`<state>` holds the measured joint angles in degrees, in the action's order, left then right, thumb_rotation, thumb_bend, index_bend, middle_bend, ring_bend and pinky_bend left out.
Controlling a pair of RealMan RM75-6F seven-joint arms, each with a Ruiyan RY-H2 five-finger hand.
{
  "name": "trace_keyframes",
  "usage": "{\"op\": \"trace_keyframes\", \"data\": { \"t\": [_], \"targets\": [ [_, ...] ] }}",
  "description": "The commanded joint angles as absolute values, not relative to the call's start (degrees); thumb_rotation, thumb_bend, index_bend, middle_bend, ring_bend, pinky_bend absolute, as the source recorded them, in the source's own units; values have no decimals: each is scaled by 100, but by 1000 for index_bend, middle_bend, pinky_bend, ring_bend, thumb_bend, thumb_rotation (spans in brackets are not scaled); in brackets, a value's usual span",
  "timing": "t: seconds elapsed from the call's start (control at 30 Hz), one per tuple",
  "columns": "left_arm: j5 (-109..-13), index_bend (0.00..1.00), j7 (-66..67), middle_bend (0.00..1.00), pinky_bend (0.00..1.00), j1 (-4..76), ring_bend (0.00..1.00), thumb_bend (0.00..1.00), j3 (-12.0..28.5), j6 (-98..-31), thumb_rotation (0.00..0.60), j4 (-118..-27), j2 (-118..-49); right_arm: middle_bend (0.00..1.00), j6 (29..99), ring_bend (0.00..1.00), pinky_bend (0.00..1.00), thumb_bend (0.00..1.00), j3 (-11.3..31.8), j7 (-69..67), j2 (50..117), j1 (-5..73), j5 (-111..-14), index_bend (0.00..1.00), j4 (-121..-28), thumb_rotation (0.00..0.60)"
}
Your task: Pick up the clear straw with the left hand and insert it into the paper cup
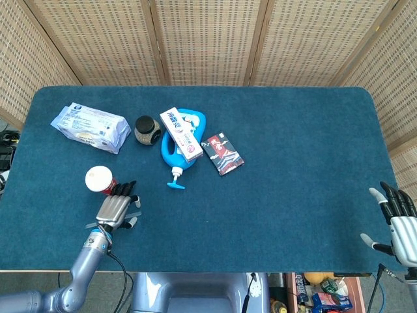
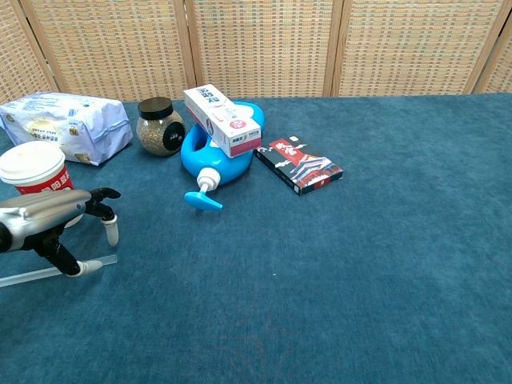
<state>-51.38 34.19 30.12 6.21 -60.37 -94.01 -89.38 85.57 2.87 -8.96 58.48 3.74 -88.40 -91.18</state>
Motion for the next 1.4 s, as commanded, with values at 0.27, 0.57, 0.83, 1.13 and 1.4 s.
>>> {"op": "trace_keyframes", "data": {
  "t": [0.27,0.57,0.83,1.13,1.4],
  "targets": [
    [-5075,446,3228,0,0,3050,0,346,516,-5986,600,-9202,-9030,0,8541,0,0,0,290,-920,5844,377,-8817,0,-9106,600],
    [-5147,482,3091,0,0,3068,0,346,504,-6049,600,-9130,-9030,0,8502,0,0,0,292,-938,5842,388,-8791,0,-9094,600],
    [-5101,485,3071,0,0,3114,0,345,474,-6017,600,-9094,-9074,0,8480,0,0,0,298,-938,5841,395,-8765,0,-9096,600],
    [-5031,538,3133,0,0,3181,0,348,453,-6009,600,-9077,-9112,0,8458,0,0,0,301,-990,5843,401,-8748,0,-9070,600],
    [-4872,562,3309,0,0,3261,0,357,451,-6037,600,-9147,-9102,0,8444,0,0,0,303,-1052,5828,403,-8736,0,-9064,600]
  ]
}}
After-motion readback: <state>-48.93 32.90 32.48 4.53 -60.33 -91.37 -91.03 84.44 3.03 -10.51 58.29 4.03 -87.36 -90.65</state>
